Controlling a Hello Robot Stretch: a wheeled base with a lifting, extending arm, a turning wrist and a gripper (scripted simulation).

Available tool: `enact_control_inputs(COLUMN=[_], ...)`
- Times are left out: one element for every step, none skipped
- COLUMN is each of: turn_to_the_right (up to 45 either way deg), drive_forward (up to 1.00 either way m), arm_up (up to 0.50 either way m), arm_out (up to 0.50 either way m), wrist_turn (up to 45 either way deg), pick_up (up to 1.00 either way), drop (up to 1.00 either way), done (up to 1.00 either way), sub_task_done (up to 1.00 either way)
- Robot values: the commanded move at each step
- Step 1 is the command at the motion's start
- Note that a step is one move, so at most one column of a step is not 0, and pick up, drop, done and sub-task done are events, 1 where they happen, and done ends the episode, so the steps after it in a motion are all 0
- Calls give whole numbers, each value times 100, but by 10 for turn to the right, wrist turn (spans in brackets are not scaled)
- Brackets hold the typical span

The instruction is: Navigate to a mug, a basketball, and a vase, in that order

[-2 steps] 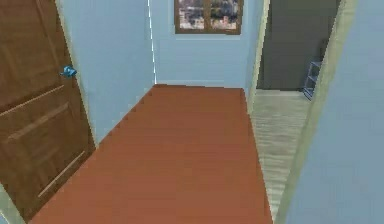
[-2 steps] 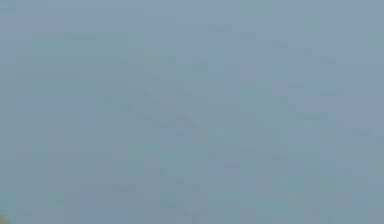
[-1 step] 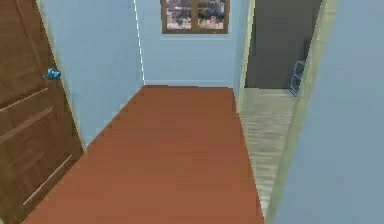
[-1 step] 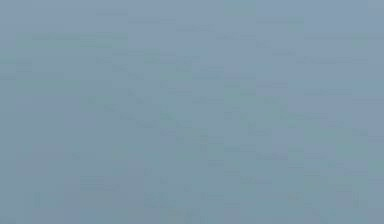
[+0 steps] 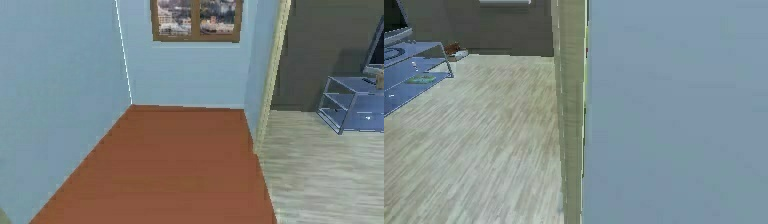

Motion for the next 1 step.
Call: enact_control_inputs(turn_to_the_right=[60], drive_forward=[0], arm_up=[0], arm_out=[0], wrist_turn=[0], pick_up=[0], drop=[0], done=[0], sub_task_done=[0])
